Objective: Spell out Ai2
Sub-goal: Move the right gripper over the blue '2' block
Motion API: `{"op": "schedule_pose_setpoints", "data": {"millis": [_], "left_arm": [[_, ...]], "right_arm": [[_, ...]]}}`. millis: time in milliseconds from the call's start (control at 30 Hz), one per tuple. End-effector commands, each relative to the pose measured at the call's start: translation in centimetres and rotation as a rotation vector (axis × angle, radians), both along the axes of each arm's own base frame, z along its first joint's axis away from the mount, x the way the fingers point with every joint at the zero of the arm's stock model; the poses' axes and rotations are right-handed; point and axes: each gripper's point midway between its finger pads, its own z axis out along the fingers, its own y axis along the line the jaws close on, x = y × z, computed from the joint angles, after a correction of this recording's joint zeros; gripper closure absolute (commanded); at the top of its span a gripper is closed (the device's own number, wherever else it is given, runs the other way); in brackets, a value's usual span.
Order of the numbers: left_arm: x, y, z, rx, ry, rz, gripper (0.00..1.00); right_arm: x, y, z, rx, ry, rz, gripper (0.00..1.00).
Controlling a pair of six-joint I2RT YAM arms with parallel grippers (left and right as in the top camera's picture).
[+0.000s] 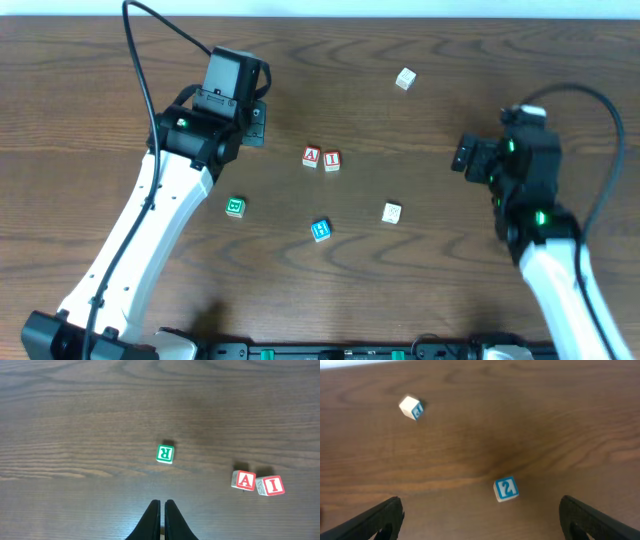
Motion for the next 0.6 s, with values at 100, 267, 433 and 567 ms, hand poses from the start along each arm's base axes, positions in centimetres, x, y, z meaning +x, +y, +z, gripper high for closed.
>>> {"op": "schedule_pose_setpoints", "data": {"millis": [100, 267, 433, 567], "left_arm": [[0.5, 2.2, -0.2, 0.015, 0.008, 0.043, 0.90], [0.7, 3.6, -0.3, 0.014, 0.009, 0.078, 0.85], [0.8, 4.0, -0.3, 0.015, 0.008, 0.089, 0.66], [0.8, 4.0, -0.3, 0.014, 0.009, 0.089, 0.54]], "right_arm": [[2.3, -2.3, -1.7, -0.082, 0.138, 0.041, 0.01], [2.3, -3.2, -4.5, -0.125, 0.232, 0.123, 0.01], [1.9, -3.3, -7.3, -0.167, 0.326, 0.196, 0.03], [2.0, -3.6, -9.0, -0.182, 0.365, 0.201, 0.05]]}}
